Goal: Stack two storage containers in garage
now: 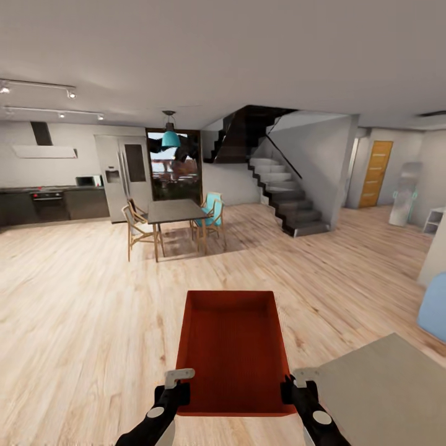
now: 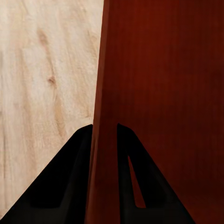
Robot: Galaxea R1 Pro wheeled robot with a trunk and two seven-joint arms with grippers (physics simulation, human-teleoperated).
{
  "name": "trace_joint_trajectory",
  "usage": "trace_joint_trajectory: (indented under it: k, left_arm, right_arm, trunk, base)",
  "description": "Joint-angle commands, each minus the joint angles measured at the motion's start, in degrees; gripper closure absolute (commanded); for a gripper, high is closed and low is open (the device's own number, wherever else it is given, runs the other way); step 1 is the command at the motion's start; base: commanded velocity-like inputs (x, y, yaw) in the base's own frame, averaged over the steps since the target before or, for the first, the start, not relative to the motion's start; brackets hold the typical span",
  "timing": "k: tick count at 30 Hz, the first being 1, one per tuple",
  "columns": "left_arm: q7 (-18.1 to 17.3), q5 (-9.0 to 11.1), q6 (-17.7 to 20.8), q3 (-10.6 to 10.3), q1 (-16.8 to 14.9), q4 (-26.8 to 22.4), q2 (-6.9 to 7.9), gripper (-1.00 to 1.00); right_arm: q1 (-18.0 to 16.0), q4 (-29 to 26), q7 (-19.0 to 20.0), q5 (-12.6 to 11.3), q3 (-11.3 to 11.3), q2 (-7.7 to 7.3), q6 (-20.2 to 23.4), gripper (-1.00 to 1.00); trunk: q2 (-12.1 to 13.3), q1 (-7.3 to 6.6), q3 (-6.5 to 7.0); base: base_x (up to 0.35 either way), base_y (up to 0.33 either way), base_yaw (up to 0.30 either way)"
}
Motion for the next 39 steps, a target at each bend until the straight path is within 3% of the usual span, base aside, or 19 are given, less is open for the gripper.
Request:
trace_joint_trajectory:
  k: [1, 6, 11, 39]
  left_arm:
    - [0.25, -0.47, -0.1, 0.08, -0.09, -1.93, -0.11, 1.0]
    - [0.25, -0.47, -0.08, 0.08, -0.07, -1.93, -0.16, 1.0]
    - [0.25, -0.47, -0.08, 0.08, -0.07, -1.93, -0.16, 1.0]
    - [0.25, -0.47, 0.01, 0.08, -0.09, -1.93, 0.02, 1.0]
  right_arm:
    - [0.05, 0.17, 0.05, 0.2, 0.67, 0.03, -0.09, 1.0]
    - [0.05, 0.17, 0.13, 0.18, 0.67, 0.03, -0.09, 1.0]
    - [0.05, 0.17, 0.14, 0.13, 0.67, 0.03, -0.09, 1.0]
    - [0.05, 0.17, 0.14, 0.12, 0.67, 0.03, -0.09, 1.0]
  trunk:
    - [-0.05, 0.02, -0.03]
    - [-0.05, 0.02, -0.03]
    - [-0.05, 0.02, -0.08]
    - [-0.05, 0.02, -0.13]
  base:
    - [0.002, 0.0, 0.3]
    - [0.0, 0.0, 0.246]
    - [0.07, 0.023, -0.074]
    - [0.321, 0.003, -0.025]
